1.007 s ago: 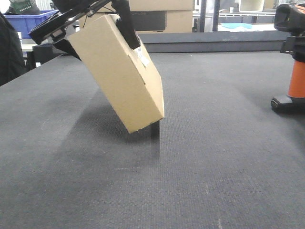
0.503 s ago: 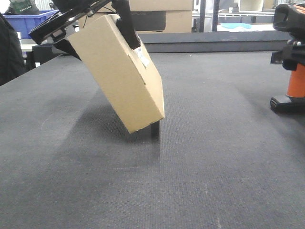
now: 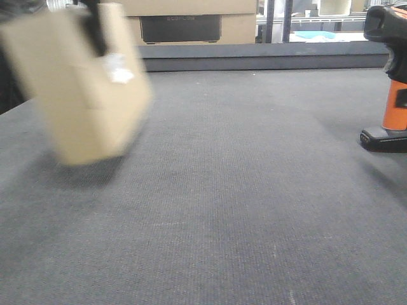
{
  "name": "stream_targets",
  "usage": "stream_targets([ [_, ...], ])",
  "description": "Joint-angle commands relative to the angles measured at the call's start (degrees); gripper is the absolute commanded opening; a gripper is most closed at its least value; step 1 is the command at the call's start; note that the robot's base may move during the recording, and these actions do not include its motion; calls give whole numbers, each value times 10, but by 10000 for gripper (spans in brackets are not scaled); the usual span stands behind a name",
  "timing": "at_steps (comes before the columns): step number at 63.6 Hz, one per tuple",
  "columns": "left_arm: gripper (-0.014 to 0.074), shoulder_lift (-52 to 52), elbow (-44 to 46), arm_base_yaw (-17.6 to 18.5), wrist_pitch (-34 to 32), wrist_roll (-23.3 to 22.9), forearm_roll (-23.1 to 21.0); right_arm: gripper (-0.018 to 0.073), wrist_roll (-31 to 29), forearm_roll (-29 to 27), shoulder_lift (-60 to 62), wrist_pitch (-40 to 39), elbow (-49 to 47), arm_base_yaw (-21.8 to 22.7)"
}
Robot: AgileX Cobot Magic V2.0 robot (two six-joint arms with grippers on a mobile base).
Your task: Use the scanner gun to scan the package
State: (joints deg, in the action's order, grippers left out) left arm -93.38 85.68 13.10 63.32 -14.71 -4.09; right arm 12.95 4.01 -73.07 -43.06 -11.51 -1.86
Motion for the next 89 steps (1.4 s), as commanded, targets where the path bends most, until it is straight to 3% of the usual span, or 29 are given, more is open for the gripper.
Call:
stream_targets([
  [1, -111, 16, 3, -28, 40, 30, 51, 566, 1, 7, 46, 18, 10, 0],
  [9, -111, 14, -11, -52, 48, 30, 117, 566, 1, 7, 94, 49, 10, 0],
  [30, -102, 14, -54, -61, -1, 37, 105, 566, 1, 7, 130, 63, 10, 0],
  [35, -32, 14, -55, -61, -5, 39, 104, 566, 1, 7, 130, 66, 10, 0],
  [54, 369, 14, -55, -61, -29, 39, 104, 566, 1, 7, 130, 67, 10, 0],
  [63, 482, 14, -55, -61, -28, 39, 110, 566, 1, 7, 130, 67, 10, 0],
  [70, 512, 14, -55, -61, -27, 39, 111, 566, 1, 7, 130, 67, 10, 0],
  [89, 493, 85, -32, -61, -23, 36, 110, 566, 1, 7, 130, 67, 10, 0],
])
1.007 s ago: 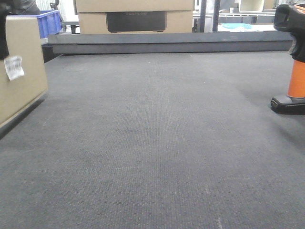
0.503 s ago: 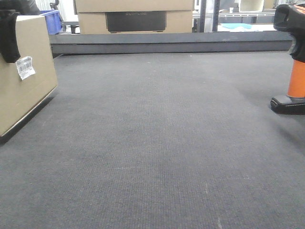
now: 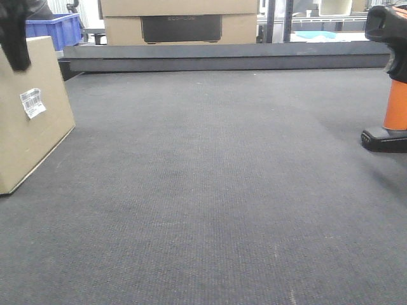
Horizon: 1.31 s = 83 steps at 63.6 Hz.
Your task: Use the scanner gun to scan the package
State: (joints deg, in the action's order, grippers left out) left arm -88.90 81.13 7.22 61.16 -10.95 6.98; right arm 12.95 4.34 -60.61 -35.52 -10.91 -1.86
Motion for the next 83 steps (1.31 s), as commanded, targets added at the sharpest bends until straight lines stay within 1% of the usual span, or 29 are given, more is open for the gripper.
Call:
stream_targets([
  [1, 488, 46, 13, -2, -1, -2, -2, 566, 1, 4, 5, -9, 4, 0],
  [6, 435, 83, 12, -2, -1, -2, -3, 566, 1, 4, 5, -9, 4, 0],
  [8, 393, 98, 7, -2, -3, -2, -3, 559, 1, 4, 5, -10, 4, 0],
  [14, 218, 140, -22, -2, -18, -3, -4, 536, 1, 4, 7, -10, 4, 0],
  [19, 79, 173, -61, -2, -42, -18, -4, 500, 1, 4, 15, -7, 4, 0],
  [22, -6, 196, -91, -3, -74, -28, -4, 462, 1, 4, 24, -4, 4, 0],
  [26, -114, 228, -132, -10, -117, -37, -7, 386, 1, 4, 42, 10, 4, 0],
  [28, -111, 247, -151, -15, -138, -43, -9, 349, 1, 4, 54, 22, 4, 0],
  [32, -111, 287, -202, -35, -190, -47, -23, 235, 1, 4, 85, 58, 4, 0],
  [35, -111, 315, -238, -56, -226, -47, -33, 141, 1, 4, 109, 90, 4, 0],
  [39, -111, 351, -290, -83, -270, -47, -33, 2, 1, 4, 141, 139, 4, 0],
  [45, -111, 405, -354, -123, -307, -39, -32, -161, 1, 5, 197, 211, 4, 0],
  [48, -111, 434, -388, -141, -330, -24, -32, -164, 1, 6, 227, 246, 4, 0],
  [54, -103, 488, -457, -160, -381, 2, -32, -160, 1, 6, 281, 306, 4, 0],
  [58, -97, 532, -503, -162, -416, 2, -32, -160, 1, 11, 320, 340, 4, 0],
  [69, -98, 642, -609, -162, -499, 2, -32, -160, 1, 18, 414, 368, 4, 0],
  [75, -98, 697, -637, -162, -506, 2, -31, -160, 1, 18, 462, 404, 4, 0],
  [83, -98, 759, -645, -162, -504, 2, -27, -160, 1, 10, 520, 460, 2, 0],
])
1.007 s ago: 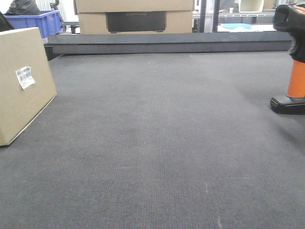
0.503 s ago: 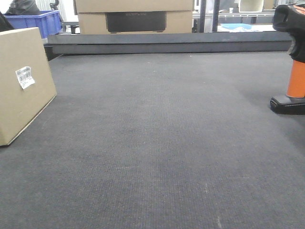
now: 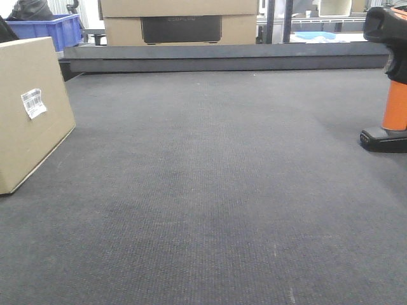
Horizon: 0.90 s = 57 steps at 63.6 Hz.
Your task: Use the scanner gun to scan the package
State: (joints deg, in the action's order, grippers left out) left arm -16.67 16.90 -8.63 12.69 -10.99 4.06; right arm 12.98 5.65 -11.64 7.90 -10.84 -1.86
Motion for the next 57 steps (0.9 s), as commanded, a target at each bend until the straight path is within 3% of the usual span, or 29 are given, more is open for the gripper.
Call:
stream_targets([
  [1, -98, 42, -2, -3, -19, 3, 2, -160, 0, -4, 36, 29, 1, 0],
  [17, -98, 104, -1, -3, -17, 3, 2, -162, 0, -27, 106, 77, -34, 0],
  [53, -98, 107, -1, -3, -17, 3, 2, -162, 0, -41, 110, 67, -30, 0],
  [55, -98, 107, -1, -3, -17, 3, 2, -162, -11, -57, 115, 61, -22, 0],
  [57, -98, 107, -1, -3, -17, 3, 2, -162, -67, -66, 116, 54, -14, -2],
])
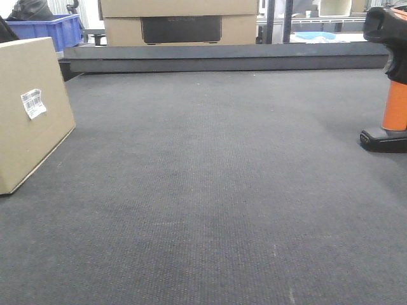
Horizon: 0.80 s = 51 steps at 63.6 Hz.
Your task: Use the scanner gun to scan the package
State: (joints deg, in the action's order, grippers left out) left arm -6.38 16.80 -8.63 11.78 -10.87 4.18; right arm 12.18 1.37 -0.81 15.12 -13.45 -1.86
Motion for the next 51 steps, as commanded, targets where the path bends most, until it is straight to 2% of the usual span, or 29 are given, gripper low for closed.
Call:
stream_targets([
  [1, -98, 4, 0, -3, -8, 1, 1, -162, -92, -41, 8, -21, 17, -4],
  [3, -98, 4, 0, -3, -8, 1, 1, -162, -171, -75, 8, -32, 35, -7],
  [5, -98, 4, 0, -3, -8, 1, 1, -162, -221, -86, 8, -51, 47, -12],
  [6, -98, 4, 0, -3, -8, 1, 1, -162, -226, -84, 8, -57, 51, -15],
  [16, -98, 4, 0, -3, -8, 1, 1, -162, -201, -26, 8, -62, 77, -19],
  [29, -98, 4, 0, -3, -8, 1, 1, -162, -167, -24, 8, -161, 134, -19],
  [35, -98, 4, 0, -3, -8, 1, 1, -162, -142, -23, 8, -151, 134, -19],
  [51, -98, 4, 0, -3, -8, 1, 1, -162, -142, -23, 8, -156, 134, -19],
])
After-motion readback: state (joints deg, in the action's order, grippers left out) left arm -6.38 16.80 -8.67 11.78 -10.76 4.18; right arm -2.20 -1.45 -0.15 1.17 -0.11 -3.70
